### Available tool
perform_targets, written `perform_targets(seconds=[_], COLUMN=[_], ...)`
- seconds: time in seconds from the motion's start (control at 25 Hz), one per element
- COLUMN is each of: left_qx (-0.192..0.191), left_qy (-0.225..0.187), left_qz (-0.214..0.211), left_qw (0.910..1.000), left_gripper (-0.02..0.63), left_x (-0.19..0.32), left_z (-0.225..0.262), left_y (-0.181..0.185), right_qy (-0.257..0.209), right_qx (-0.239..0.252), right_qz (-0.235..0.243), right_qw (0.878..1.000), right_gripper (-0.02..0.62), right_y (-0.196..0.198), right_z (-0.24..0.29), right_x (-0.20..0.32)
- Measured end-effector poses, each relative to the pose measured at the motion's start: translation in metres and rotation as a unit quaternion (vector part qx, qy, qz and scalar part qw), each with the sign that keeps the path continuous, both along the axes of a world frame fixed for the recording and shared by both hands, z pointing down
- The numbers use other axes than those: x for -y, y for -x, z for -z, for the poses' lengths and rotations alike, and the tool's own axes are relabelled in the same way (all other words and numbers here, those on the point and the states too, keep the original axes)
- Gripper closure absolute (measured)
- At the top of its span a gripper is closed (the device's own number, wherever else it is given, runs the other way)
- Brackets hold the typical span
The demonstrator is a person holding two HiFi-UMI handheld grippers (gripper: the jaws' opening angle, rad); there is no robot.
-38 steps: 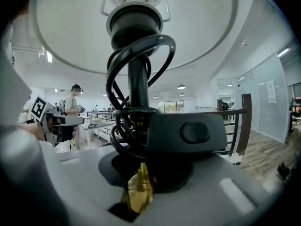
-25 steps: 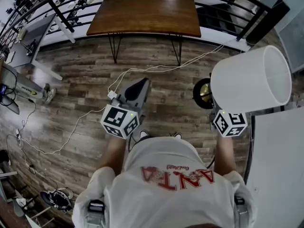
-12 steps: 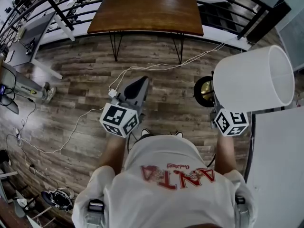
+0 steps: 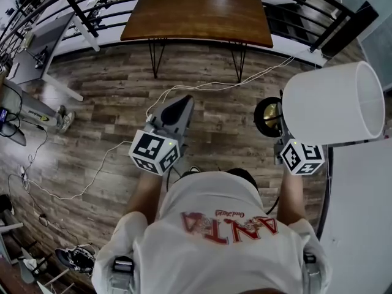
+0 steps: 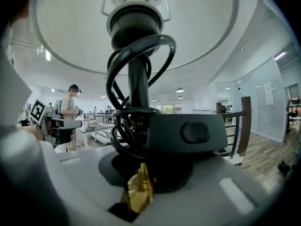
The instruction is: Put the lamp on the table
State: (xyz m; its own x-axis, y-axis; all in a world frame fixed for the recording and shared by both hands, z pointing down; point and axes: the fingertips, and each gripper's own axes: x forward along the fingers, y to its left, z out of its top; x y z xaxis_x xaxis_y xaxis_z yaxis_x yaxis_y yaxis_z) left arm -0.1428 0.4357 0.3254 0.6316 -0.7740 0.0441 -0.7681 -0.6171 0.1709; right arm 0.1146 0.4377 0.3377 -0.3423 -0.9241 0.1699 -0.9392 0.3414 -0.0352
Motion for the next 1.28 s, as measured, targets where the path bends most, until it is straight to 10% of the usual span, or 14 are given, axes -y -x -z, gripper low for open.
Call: perform_targets(seconds=[0.68, 1.28], left_qx=[-0.010, 0.002], left_qy=[0.027, 0.025], left_qz=[0.021, 0.048], left_qw=[0.9994, 0.9985], left_gripper=[0.597, 0.597], left_x=[0.056, 0.179], left_z=[-0.024, -0.002], left_y=[0.066, 0.025], right_qy=[0.010, 0.002], right_qx=[0.003, -0.001], right_qz=[0.001, 0.021], right_qw=[1.000, 1.000], right_gripper=[0.531, 0.531], right_y=[0.053, 0.008], right_z=[-0.009, 0.009], right_x=[0.065, 0.202])
